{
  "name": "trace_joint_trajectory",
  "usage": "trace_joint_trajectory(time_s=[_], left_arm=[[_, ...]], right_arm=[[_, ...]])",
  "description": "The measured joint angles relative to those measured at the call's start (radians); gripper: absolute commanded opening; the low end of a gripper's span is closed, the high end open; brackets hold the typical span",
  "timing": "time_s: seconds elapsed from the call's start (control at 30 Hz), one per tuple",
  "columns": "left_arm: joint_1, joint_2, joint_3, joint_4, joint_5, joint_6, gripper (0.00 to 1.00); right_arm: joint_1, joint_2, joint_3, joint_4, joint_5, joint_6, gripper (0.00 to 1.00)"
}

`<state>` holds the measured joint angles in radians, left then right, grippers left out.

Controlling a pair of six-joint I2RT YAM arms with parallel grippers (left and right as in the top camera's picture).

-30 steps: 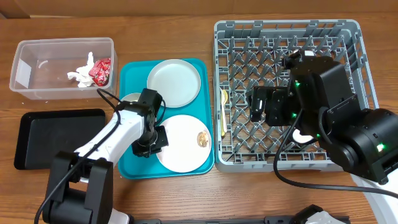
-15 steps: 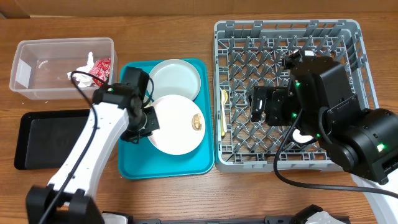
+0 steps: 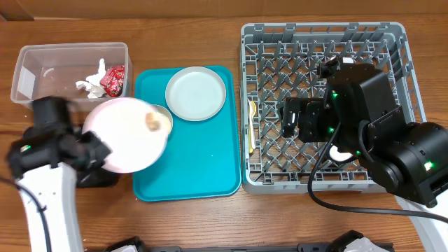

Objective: Sort waste into correct bins and load items into the dishwasher rack
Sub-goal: 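Grasp the pink plate rim with the left gripper and lift it, then tip the pink plate over the black tray to drop the food scrap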

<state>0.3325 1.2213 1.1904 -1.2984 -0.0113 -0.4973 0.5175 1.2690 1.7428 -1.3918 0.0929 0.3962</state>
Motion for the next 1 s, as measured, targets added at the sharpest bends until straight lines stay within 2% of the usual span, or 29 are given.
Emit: trace_joint_trajectory(time_s=[0.17, 0.27, 0.63, 0.87, 1.0], left_arm=[[0.168, -0.002, 0.000, -0.011, -0.104, -0.007, 0.04], [0.218, -0.002, 0.000, -0.011, -0.177, -0.032, 0.04], [0.220, 0.035, 0.000, -0.016, -0.467, -0.164, 0.04], [0.208, 0.187, 0.000, 0.027, -0.602, -0.192, 0.04], [0.127, 0.293, 0.001, 0.017, -0.671, -0.201, 0.04]], right_arm=[[0.000, 0.000, 0.000, -0.015, -0.011, 0.000, 0.99], [0.000, 0.000, 0.000, -0.014, -0.023, 0.000, 1.00], [0.000, 0.000, 0.000, -0.015, -0.034, 0.000, 0.99], [0.000, 0.000, 0.000, -0.007, -0.035, 0.000, 1.00], [0.000, 0.000, 0.000, 0.003, -0.037, 0.000, 1.00]])
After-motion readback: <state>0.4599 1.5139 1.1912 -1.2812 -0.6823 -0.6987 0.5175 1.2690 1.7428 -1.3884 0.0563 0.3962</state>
